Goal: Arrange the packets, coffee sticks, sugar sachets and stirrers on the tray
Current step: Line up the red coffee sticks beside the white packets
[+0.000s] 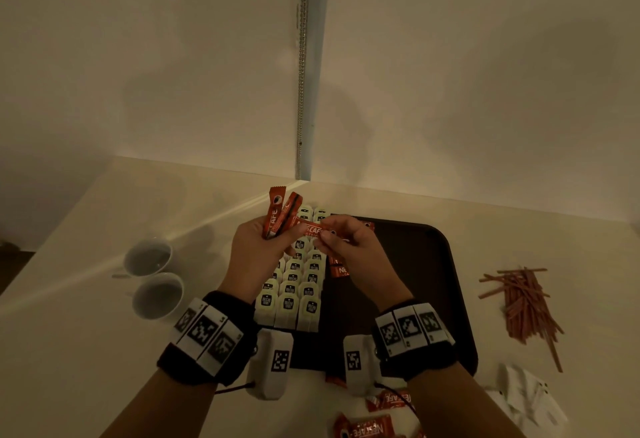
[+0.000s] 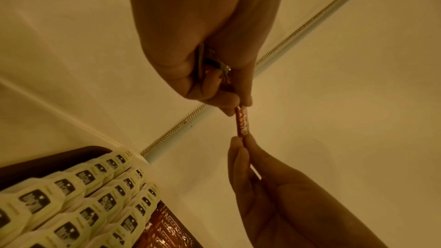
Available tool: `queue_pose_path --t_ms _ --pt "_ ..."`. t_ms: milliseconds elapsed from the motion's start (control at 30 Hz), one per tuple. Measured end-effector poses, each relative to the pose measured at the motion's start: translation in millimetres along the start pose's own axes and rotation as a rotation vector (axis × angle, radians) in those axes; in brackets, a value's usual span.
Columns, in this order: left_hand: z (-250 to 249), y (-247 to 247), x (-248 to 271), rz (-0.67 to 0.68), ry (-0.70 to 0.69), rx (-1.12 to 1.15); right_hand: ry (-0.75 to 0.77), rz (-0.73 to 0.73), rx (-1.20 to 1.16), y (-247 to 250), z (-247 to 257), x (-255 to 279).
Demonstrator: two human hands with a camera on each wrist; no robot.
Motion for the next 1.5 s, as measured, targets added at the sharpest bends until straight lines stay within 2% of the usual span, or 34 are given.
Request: queue_pose_path --t_ms 200,367,433,500,567,700,767,900,1300,1500 --pt "16.0 1.5 -3.4 0.008 0.122 0.111 -0.020 -0.009 0.065 6.5 1.5 -1.0" --pt "21.9 -1.9 -0.7 0.064 0.170 0.125 -0.077 0.087 0.085 14.6 7.5 -2.5" --pt "25.6 3.0 1.8 0.056 0.205 0.143 -0.055 0.038 0.243 35.2 9.9 -6.5" --pt "31.3 12.5 6.0 0.037 0.235 0.177 -0.026 0.003 0.541 62.7 6.7 -9.6" --pt "38.7 23.2 11.5 0.036 0.246 0.206 -0.078 0.013 0.747 87.1 -8.2 -8.5" --pt "55.3 39.4 23.7 0.020 0.275 0.221 -0.212 0.070 0.861 113.3 -46.3 3.9" --pt "62.0 45.3 29.3 0.013 0.285 0.240 -0.259 0.089 0.888 118.2 -62.4 8.9" --pt "73.7 56.7 34.1 -0.025 0.303 0.238 -0.326 0.039 0.912 122.5 -85.4 9.6" --pt "75.0 67.0 35.8 -0.061 0.313 0.219 -0.265 -0.151 0.879 121.4 -98.4 -5.3" --pt "76.1 64.7 37.9 -0.037 0.334 0.228 -0.284 -0.176 0.916 120.9 -103.8 -7.3"
Point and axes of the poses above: each hand's wrist, its own x-axis away from the middle knuckle, its own y-axis out of the back of the hand, z = x × y, the point moved 6 cm from there along -x, towards the middle knuckle, and after that the axes turned 7 degrees about y, right-handed, at the moved point
